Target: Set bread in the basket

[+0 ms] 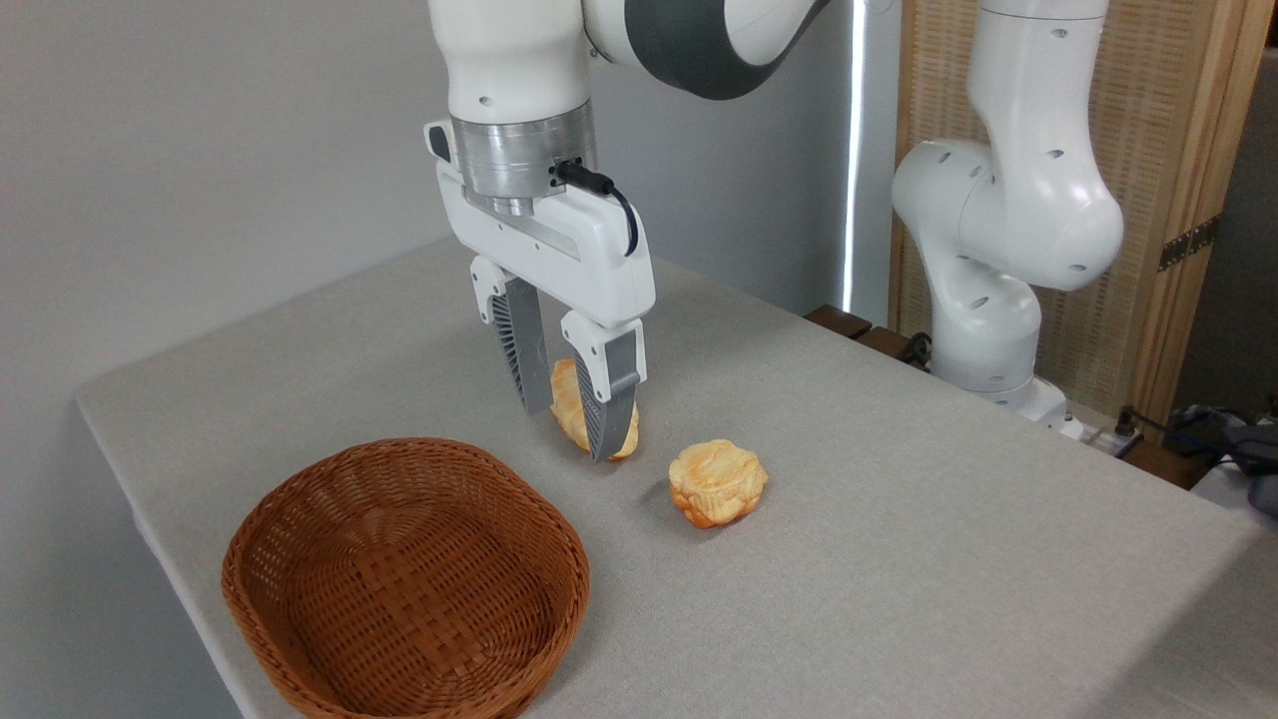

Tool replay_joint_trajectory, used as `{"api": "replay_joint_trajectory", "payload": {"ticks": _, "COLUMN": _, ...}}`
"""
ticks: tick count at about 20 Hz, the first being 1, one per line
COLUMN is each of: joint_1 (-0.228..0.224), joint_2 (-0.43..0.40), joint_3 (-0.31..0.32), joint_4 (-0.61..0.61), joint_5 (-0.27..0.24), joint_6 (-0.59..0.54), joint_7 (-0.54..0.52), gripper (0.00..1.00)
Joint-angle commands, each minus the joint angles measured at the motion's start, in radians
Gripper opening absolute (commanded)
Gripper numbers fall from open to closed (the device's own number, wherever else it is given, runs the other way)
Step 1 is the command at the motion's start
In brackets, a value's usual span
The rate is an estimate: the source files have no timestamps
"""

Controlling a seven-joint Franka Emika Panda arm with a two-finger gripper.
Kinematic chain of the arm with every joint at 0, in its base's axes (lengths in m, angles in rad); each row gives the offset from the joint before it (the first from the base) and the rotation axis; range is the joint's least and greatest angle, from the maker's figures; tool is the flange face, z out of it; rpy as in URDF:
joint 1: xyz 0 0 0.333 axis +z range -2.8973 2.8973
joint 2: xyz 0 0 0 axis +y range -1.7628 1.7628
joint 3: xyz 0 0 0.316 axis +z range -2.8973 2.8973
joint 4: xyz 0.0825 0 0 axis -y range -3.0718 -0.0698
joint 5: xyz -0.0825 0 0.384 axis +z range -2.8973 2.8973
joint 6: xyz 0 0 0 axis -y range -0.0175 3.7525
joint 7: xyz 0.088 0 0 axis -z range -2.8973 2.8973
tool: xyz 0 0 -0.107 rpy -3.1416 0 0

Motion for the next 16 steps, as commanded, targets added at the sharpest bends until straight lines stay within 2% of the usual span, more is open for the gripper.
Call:
{"api": "replay_joint_trajectory", "payload": {"ticks": 1, "joint_1": -0.044, "joint_2": -0.002, "joint_3": 0.004, "joint_4": -0.025, "joint_5": -0.027, "joint_6": -0.017, "joint_7": -0.049, "gripper": 1.00}}
{"api": "replay_joint_trajectory", "payload": {"ticks": 3, "joint_1": -0.066, "joint_2": -0.009, "joint_3": 0.004, "joint_4": -0.048, "joint_5": -0.029, "joint_6": -0.014, "joint_7": -0.067, "gripper": 1.00}}
{"api": "replay_joint_trajectory", "payload": {"ticks": 5, "joint_1": -0.092, "joint_2": -0.012, "joint_3": 0.004, "joint_4": -0.065, "joint_5": -0.030, "joint_6": -0.006, "joint_7": -0.138, "gripper": 1.00}}
{"api": "replay_joint_trajectory", "payload": {"ticks": 11, "joint_1": -0.165, "joint_2": -0.049, "joint_3": 0.005, "joint_4": -0.136, "joint_5": -0.032, "joint_6": 0.005, "joint_7": -0.510, "gripper": 1.00}}
{"api": "replay_joint_trajectory", "payload": {"ticks": 16, "joint_1": -0.196, "joint_2": -0.092, "joint_3": 0.005, "joint_4": -0.205, "joint_5": -0.032, "joint_6": 0.011, "joint_7": -0.811, "gripper": 1.00}}
